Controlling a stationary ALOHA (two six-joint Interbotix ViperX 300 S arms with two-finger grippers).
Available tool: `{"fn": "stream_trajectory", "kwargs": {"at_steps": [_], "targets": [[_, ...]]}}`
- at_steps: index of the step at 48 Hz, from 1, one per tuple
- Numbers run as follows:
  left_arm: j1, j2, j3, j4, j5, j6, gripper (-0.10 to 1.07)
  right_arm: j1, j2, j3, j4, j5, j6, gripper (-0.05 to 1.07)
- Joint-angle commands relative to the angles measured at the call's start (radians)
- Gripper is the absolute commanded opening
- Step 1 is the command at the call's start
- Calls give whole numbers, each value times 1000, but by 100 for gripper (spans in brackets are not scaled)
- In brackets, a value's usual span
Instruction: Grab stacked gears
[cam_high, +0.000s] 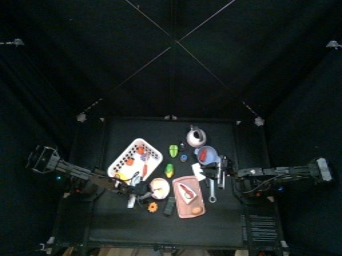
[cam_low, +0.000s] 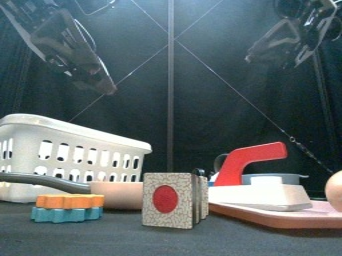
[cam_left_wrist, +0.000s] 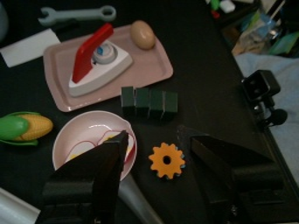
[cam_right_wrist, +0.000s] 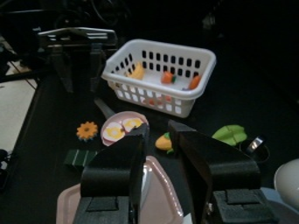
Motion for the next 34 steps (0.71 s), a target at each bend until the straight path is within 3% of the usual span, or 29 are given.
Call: {"fn": "stream_trajectory", "kwargs": {"at_steps": [1,12,20,34], "targets": [[-37,51,-61,-6,46,-2,87,-5,40,-17,14,-26,0,67],[-101,132,-147,-117,253,-9,87,3,98,-40,9,-51,-8,67],[-147,230,-190,-132,396,-11,87,11,130,-38,8,-66,-8,67],[-164,328,-267,-163,460,-14,87,12,141,-41,11,-66,-8,67]]}}
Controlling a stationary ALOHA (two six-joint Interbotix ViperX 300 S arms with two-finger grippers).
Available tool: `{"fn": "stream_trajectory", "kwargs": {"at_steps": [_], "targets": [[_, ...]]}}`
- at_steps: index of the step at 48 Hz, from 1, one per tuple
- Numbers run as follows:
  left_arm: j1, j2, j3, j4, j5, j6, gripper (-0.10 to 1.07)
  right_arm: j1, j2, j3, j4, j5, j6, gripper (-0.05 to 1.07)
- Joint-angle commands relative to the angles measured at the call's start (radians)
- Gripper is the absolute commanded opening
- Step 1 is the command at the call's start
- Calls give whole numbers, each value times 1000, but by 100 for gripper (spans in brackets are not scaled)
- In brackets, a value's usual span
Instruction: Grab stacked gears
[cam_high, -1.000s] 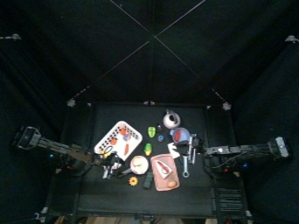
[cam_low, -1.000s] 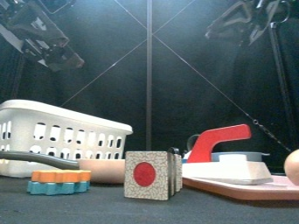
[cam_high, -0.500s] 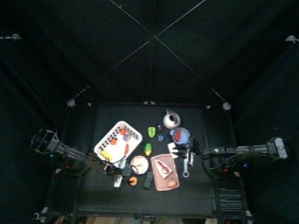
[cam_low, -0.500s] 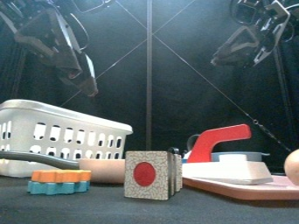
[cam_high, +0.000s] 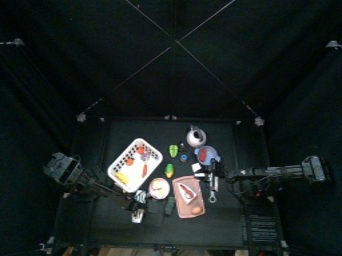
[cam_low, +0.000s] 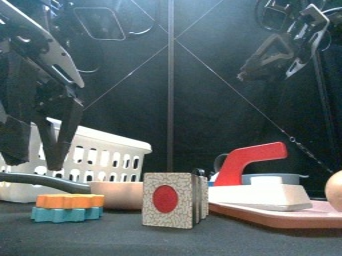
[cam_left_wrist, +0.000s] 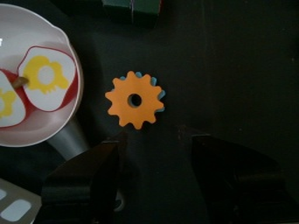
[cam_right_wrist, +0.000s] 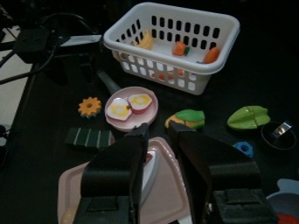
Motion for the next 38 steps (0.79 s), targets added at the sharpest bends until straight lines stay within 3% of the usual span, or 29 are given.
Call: {"fn": "stream_trajectory", "kwargs": {"at_steps": [1,16,38], "targets": [[-2,18,-35,-2,-5,-2,88,2,-5,-23,0,-3,-2,67],[6,49,-54,-9,5,-3,103,0,-3,-18,2,-3,-2,67],[57,74,-63,120,3,-3,103,-5,-2,-15,3,-3,-2,67]]}}
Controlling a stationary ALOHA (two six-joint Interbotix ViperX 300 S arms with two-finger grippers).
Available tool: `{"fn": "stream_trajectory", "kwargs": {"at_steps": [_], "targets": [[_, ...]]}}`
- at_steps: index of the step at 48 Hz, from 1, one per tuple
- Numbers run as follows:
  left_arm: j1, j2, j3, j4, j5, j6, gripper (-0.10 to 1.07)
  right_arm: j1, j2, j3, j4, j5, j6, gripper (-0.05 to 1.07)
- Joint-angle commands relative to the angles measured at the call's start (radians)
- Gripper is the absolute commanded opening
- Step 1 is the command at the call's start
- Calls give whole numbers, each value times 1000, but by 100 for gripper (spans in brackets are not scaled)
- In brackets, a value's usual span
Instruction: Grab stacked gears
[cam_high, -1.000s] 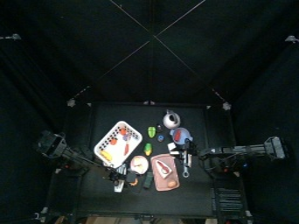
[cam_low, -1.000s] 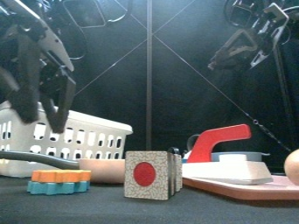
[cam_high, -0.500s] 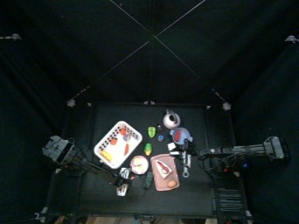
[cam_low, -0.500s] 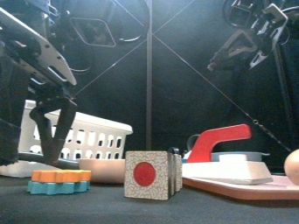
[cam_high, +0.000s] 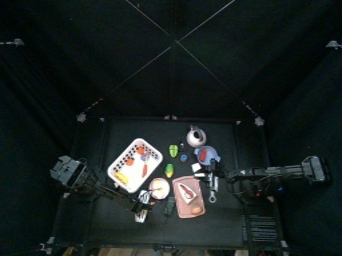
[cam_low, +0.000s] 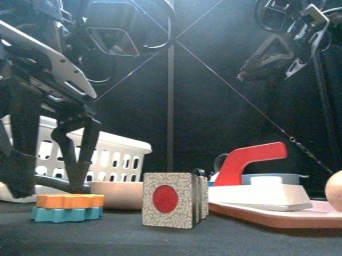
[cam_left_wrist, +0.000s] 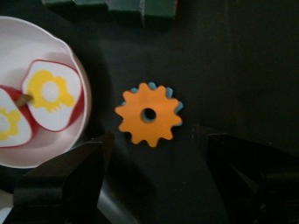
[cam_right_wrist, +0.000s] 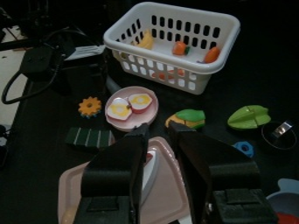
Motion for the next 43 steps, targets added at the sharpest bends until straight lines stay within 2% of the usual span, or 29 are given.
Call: {"fn": "stream_trajectory", "kwargs": {"at_steps": [1,8,25,43], "targets": [[17,-6,-28,28,-9,-2,103,-3,-2,-14,2,-3,0,67],[32,2,-31,34,-15,-2,103,-5,-2,-12,2,-2,-2,67],[25,0,-31,-26,-46,2,103,-6,-2,-9,3,-3,0,67],[20,-15,-31,-32,-44,0,103,-8,-2,-8,3,-3,0,67]]}}
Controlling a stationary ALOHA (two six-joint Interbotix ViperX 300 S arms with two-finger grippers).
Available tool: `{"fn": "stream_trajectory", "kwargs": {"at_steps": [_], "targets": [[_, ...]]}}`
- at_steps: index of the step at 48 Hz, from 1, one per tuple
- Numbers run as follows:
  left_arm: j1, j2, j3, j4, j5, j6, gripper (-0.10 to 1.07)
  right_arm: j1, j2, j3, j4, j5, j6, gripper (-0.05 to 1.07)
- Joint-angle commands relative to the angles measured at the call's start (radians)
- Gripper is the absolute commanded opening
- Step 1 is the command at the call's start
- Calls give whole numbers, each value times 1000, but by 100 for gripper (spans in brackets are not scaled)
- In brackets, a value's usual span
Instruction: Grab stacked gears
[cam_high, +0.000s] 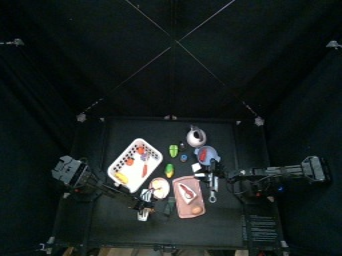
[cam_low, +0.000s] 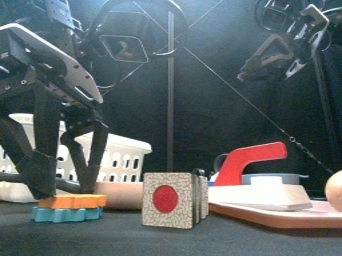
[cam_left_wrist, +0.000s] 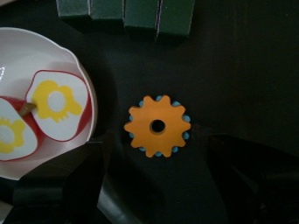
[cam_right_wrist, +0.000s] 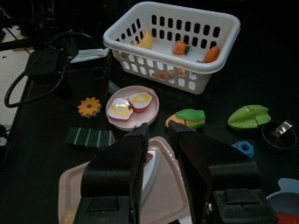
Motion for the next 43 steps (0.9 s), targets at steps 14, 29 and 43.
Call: {"fn": "stream_trajectory", "kwargs": {"at_steps": [14,29,43], "targets": [[0,-26,-29,-5,-11,0,103,-2,-3,-6,2,-2,2,67],[-2,-17,-26,-41,-48,3,103,-3,-3,-6,6,-2,3,67],[-2,11,-20,-41,-46,3,103,-6,-3,-6,12,-2,3,67]]}}
